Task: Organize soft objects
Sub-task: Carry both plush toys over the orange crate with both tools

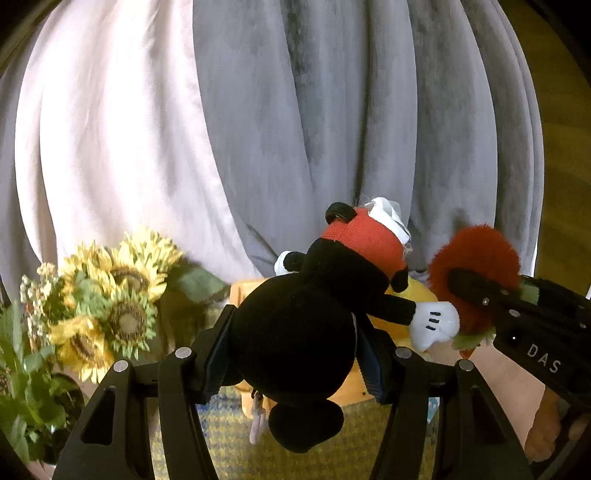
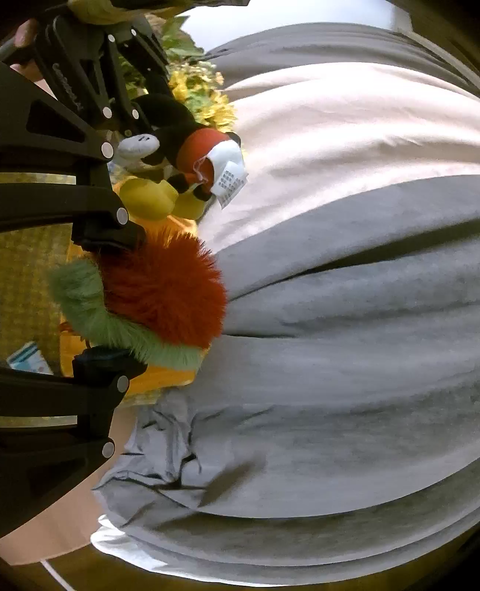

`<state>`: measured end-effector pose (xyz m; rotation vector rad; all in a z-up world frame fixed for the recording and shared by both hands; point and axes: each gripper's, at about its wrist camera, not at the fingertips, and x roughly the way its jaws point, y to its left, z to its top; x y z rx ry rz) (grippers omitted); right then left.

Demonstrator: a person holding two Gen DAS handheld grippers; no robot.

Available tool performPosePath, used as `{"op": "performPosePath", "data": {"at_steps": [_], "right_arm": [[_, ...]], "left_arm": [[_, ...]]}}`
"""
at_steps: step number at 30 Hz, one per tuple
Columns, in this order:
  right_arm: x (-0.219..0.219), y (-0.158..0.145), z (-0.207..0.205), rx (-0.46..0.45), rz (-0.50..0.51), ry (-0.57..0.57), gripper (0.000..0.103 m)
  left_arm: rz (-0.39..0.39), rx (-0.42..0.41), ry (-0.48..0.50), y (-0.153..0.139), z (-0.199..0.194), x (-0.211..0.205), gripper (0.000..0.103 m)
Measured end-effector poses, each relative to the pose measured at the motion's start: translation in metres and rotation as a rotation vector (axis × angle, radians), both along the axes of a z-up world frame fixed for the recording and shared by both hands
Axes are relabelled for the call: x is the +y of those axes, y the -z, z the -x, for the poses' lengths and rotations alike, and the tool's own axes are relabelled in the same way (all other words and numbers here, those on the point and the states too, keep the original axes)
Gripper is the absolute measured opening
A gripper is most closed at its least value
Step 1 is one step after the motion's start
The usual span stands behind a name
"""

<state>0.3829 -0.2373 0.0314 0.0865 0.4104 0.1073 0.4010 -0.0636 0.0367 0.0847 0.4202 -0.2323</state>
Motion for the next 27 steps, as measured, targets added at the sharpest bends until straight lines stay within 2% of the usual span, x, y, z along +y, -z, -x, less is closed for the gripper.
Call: {"op": "performPosePath", "data": {"at_steps": [14,27], "right_arm": [[-0.007,-0.021,-0.037,-0.023,0.001,-0.006,0.04],[-0.014,-0.017,-0.093,0.055,0.023,0.014,0.04]], "left_arm": [[-0.004,-0.01,0.01,-0.019,-0.041,-0.005,0.059],[-0.045,0.029,0.003,-0.014,-0.088,-0.005,0.059]]}}
